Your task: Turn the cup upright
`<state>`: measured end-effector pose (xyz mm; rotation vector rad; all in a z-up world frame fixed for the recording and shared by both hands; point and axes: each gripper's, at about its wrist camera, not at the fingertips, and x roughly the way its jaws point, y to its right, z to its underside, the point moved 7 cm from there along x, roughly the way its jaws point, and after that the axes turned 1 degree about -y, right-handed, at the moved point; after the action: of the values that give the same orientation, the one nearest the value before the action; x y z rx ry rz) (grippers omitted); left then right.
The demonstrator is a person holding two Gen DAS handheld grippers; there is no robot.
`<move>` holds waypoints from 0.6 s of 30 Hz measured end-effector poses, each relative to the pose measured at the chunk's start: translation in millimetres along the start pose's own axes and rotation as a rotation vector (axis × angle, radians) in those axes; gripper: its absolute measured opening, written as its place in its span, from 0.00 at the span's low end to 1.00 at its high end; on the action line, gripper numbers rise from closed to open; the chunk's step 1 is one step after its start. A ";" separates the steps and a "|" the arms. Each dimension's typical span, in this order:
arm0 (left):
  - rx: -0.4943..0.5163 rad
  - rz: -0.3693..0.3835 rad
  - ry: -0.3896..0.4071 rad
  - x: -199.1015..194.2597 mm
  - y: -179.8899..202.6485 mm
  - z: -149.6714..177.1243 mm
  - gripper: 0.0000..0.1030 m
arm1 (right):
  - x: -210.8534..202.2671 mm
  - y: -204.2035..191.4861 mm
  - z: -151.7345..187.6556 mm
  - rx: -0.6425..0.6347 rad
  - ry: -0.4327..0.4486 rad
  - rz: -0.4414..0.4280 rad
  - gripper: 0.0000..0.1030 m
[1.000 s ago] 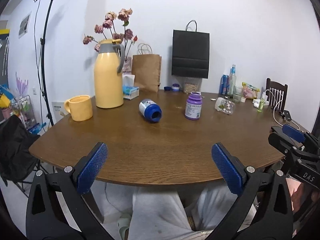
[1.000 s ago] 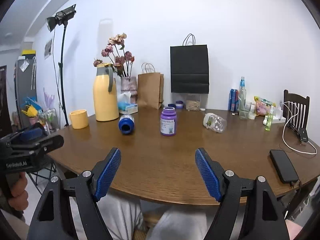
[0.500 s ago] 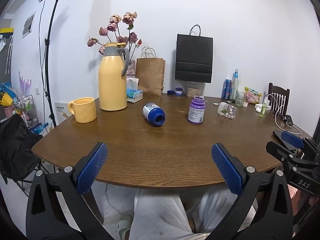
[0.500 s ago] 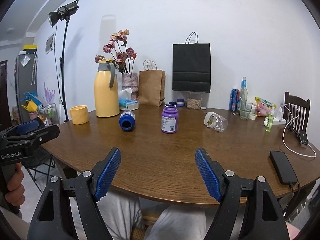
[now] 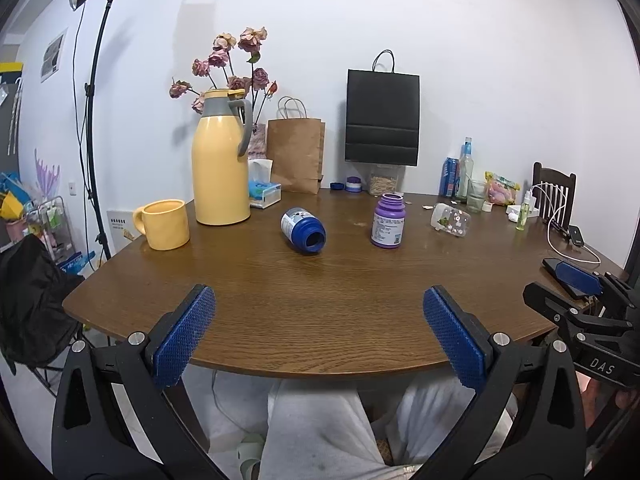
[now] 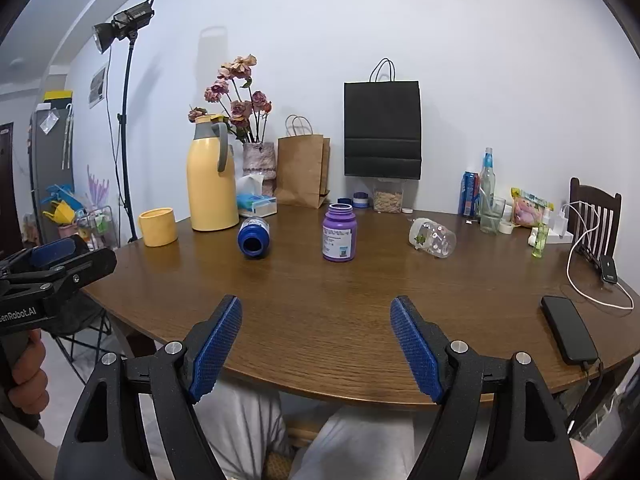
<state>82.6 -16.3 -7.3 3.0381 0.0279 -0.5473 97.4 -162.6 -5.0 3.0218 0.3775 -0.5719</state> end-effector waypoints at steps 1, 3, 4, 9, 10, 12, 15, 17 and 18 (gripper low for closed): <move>0.000 0.000 0.001 -0.1 0.3 -0.1 1.00 | 0.4 -0.1 0.3 0.001 -0.003 0.000 0.79; 0.001 0.001 0.001 -0.1 1.3 -0.2 1.00 | 0.4 0.0 1.0 0.003 -0.005 -0.001 0.79; 0.001 0.001 0.002 -0.1 1.8 -0.2 1.00 | 0.5 0.3 0.9 0.005 -0.006 -0.001 0.79; 0.000 0.001 0.002 -0.2 1.6 -0.1 1.00 | 0.4 0.5 1.0 0.000 -0.005 -0.002 0.79; 0.000 0.002 0.001 0.0 2.0 0.1 1.00 | 0.8 0.6 1.0 -0.002 -0.004 -0.002 0.79; 0.000 0.005 0.002 -0.3 2.0 -0.2 1.00 | 1.5 0.3 1.7 -0.006 -0.006 -0.004 0.79; 0.000 0.005 0.003 -0.8 2.8 -1.1 1.00 | 2.2 0.3 2.0 -0.008 -0.006 -0.004 0.79; 0.001 0.004 0.004 -1.4 2.9 -1.5 1.00 | 2.5 0.2 2.0 -0.008 -0.007 -0.004 0.79; 0.001 0.005 0.005 -1.7 2.7 -1.6 1.00 | 2.5 0.2 2.0 -0.008 -0.007 -0.005 0.79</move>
<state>81.6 -18.9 -5.1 3.0397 0.0205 -0.5402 99.0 -162.3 -7.7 3.0114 0.3862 -0.5791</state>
